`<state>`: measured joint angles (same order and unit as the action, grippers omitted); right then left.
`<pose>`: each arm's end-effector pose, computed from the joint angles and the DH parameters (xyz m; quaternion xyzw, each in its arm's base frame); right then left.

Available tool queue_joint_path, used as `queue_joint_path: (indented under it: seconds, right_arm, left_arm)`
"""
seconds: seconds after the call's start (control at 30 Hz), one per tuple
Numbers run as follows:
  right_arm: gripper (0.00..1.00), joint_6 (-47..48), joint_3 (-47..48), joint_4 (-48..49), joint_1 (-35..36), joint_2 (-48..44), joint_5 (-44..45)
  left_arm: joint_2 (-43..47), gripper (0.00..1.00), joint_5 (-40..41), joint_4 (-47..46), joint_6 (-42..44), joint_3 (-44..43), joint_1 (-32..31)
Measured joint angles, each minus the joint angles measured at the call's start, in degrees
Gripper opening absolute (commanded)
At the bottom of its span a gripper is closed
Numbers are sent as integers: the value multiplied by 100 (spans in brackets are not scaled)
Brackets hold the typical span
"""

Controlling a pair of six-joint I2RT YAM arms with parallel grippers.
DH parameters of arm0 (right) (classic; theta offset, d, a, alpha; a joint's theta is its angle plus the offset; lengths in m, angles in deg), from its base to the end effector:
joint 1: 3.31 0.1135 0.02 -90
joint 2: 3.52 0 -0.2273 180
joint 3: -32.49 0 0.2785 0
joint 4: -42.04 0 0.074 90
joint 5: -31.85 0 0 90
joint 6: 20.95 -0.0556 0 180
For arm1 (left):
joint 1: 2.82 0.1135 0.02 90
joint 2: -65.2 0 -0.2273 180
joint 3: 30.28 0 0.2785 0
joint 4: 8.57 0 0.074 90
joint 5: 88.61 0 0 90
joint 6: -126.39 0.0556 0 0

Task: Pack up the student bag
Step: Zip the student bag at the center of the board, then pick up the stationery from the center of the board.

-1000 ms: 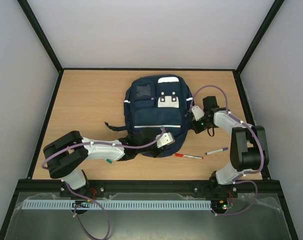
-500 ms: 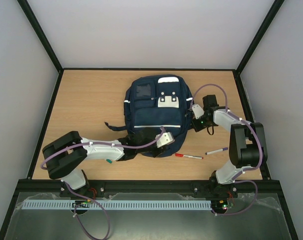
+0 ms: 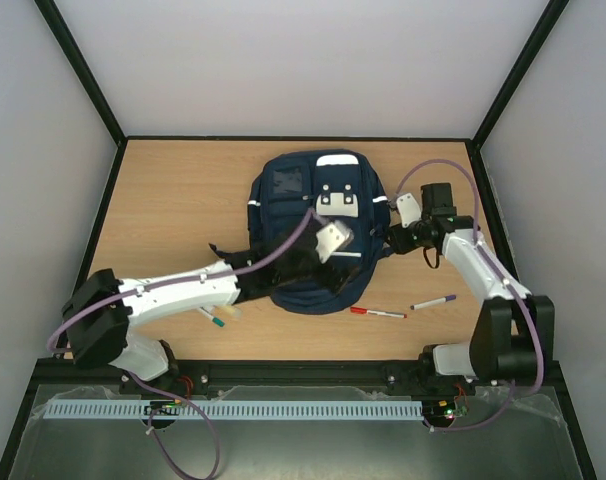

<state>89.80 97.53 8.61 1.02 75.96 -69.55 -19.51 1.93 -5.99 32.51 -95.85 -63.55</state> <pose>0.3326 0.0362 0.1722 -0.2365 0.8987 0.0407 0.3672 0.1875 -0.3334 0.2006 0.3916 0.7291 -0.2966 0.4764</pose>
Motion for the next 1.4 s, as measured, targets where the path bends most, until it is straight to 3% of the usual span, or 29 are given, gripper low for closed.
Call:
queue_joint_path:
  seconds: [0.2, 0.47, 0.6, 0.8, 0.97, 1.4]
  right_arm:
    - [64, -358, -17, -238, 0, -1069, -330]
    - [67, -684, -669, -146, 0, -1486, -988]
    - [67, -688, -697, -111, 0, -1342, -1016]
    - [67, -684, -699, -63, 0, -1276, -1019]
    - [67, -682, -699, -46, 0, -1152, -1019]
    - [67, -656, -699, -28, 0, -1152, -1016]
  left_arm:
    - [42, 99, 367, 1679, -966, -1860, 334]
    - [1209, 99, 1032, 2732, -2275, -2048, 581]
    - [1683, 100, 1585, 3104, -3209, -2796, 592]
    - [1611, 99, 1906, 3724, -4236, -3755, 605]
    - [1187, 100, 1759, 4232, -4610, -3875, 605]
    - [1469, 100, 1810, 3838, -4391, -3453, 601]
